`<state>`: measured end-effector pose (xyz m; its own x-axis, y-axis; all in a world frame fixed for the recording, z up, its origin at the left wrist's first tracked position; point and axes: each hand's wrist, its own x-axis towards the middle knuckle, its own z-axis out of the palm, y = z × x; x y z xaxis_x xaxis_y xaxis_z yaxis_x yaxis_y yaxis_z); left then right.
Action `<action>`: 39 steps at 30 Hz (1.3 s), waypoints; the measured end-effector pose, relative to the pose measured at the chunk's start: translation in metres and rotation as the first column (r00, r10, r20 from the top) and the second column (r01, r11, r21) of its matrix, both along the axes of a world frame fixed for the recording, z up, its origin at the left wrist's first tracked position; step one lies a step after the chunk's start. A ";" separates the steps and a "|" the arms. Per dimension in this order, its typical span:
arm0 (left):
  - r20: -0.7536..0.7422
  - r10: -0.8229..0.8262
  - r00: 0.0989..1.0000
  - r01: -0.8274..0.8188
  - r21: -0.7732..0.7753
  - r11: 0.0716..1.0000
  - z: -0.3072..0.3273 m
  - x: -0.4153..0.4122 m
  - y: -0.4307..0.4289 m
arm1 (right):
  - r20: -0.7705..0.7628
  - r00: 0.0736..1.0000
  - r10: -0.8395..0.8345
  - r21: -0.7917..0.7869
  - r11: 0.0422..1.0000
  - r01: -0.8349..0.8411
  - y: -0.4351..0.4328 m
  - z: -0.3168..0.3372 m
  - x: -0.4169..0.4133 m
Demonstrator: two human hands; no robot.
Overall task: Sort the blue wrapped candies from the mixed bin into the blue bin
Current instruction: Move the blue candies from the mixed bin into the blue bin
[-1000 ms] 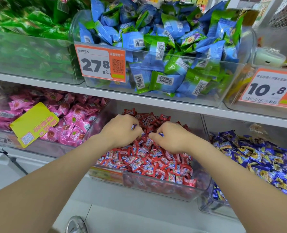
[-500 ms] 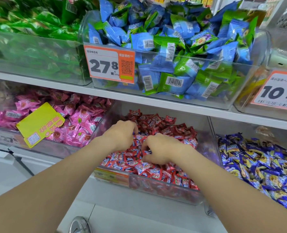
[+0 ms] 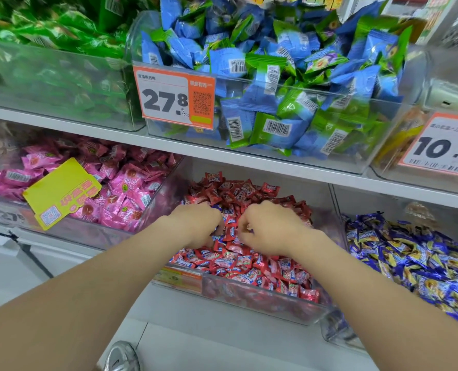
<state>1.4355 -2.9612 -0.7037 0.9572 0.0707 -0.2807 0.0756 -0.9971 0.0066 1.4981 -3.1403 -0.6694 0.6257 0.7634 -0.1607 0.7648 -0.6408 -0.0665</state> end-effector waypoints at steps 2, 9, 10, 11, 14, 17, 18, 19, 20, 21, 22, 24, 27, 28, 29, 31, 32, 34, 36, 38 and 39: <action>0.064 0.009 0.998 -0.011 0.027 1.000 0.002 -0.001 0.000 | -0.097 0.991 0.091 -0.085 0.991 -0.099 0.006 -0.009 -0.005; 0.148 0.044 0.988 -0.035 -0.060 0.998 0.009 -0.004 0.011 | 0.039 0.999 0.012 -0.193 0.981 -0.004 0.028 -0.025 -0.007; 0.165 0.045 0.985 -0.033 -0.075 0.997 0.011 -0.004 0.011 | 0.076 0.997 0.021 -0.170 0.985 -0.008 0.030 -0.024 -0.008; 0.183 0.053 0.982 -0.037 -0.091 0.995 0.011 -0.004 0.011 | 0.119 0.993 0.025 -0.156 0.988 -0.007 0.032 -0.024 -0.010; 0.256 0.105 0.961 -0.076 -0.122 0.990 0.014 -0.002 0.009 | 0.218 0.974 0.057 -0.140 0.990 -0.026 0.038 -0.033 -0.014; 0.314 0.206 0.927 -0.156 -0.176 0.972 0.018 -0.002 0.009 | 0.139 0.986 0.088 -0.102 0.992 -0.074 0.045 -0.041 -0.010; 0.323 0.242 0.915 -0.181 -0.207 0.961 0.019 -0.002 0.009 | 0.073 0.993 0.087 -0.075 0.994 -0.081 0.046 -0.040 -0.007; 0.329 0.271 0.905 -0.197 -0.242 0.950 0.020 -0.001 0.011 | 0.002 0.996 0.085 -0.060 0.995 -0.085 0.046 -0.040 -0.003; 0.326 0.295 0.898 -0.204 -0.284 0.937 0.021 -0.001 0.012 | -0.063 0.995 0.079 -0.054 0.995 -0.083 0.045 -0.041 -0.001; 0.319 0.317 0.893 -0.209 -0.329 0.921 0.023 -0.003 0.014 | -0.120 0.990 0.069 -0.056 0.996 -0.076 0.044 -0.040 0.000; 0.313 0.339 0.887 -0.214 -0.372 0.903 0.025 -0.005 0.016 | -0.167 0.984 0.059 -0.058 0.996 -0.069 0.042 -0.041 0.001; 0.294 0.371 0.881 -0.228 -0.422 0.877 0.029 -0.009 0.018 | -0.233 0.971 0.044 -0.064 0.996 -0.061 0.040 -0.043 0.002; 0.234 0.384 0.893 -0.266 -0.413 0.871 0.029 -0.012 0.016 | -0.266 0.961 0.076 -0.059 0.994 -0.095 0.038 -0.042 -0.001; 0.219 0.376 0.900 -0.269 -0.399 0.877 0.028 -0.013 0.015 | -0.275 0.957 0.090 -0.047 0.993 -0.107 0.038 -0.041 -0.001; 0.207 0.367 0.907 -0.269 -0.385 0.883 0.027 -0.014 0.013 | -0.282 0.955 0.088 -0.038 0.994 -0.103 0.038 -0.042 -0.002; 0.188 0.359 0.914 -0.270 -0.380 0.885 0.025 -0.015 0.009 | -0.295 0.953 0.071 -0.015 0.997 -0.079 0.035 -0.041 -0.002; 0.183 0.355 0.917 -0.267 -0.379 0.886 0.025 -0.016 0.008 | -0.301 0.952 0.064 -0.007 0.998 -0.070 0.033 -0.040 -0.002; 0.163 0.338 0.927 -0.262 -0.363 0.894 0.026 -0.017 0.007 | -0.328 0.943 0.053 0.016 0.999 -0.051 0.027 -0.033 -0.002; 0.116 0.314 0.942 -0.252 -0.373 0.893 0.027 -0.017 0.007 | -0.352 0.935 0.039 0.032 0.999 -0.029 0.020 -0.023 -0.001; 0.054 0.302 0.952 -0.245 -0.458 0.855 0.031 -0.018 0.006 | -0.347 0.938 0.023 0.076 0.997 0.004 0.011 -0.011 -0.001; 0.019 0.303 0.953 -0.248 -0.527 0.813 0.034 -0.019 0.003 | -0.347 0.938 0.010 0.110 0.994 0.030 0.005 -0.006 0.000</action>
<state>1.4167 -2.9579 -0.6693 0.9437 0.2078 -0.2573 0.3178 -0.7847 0.5323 1.4981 -3.1353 -0.6752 0.5536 0.7831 -0.2833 0.6751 -0.6212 -0.3979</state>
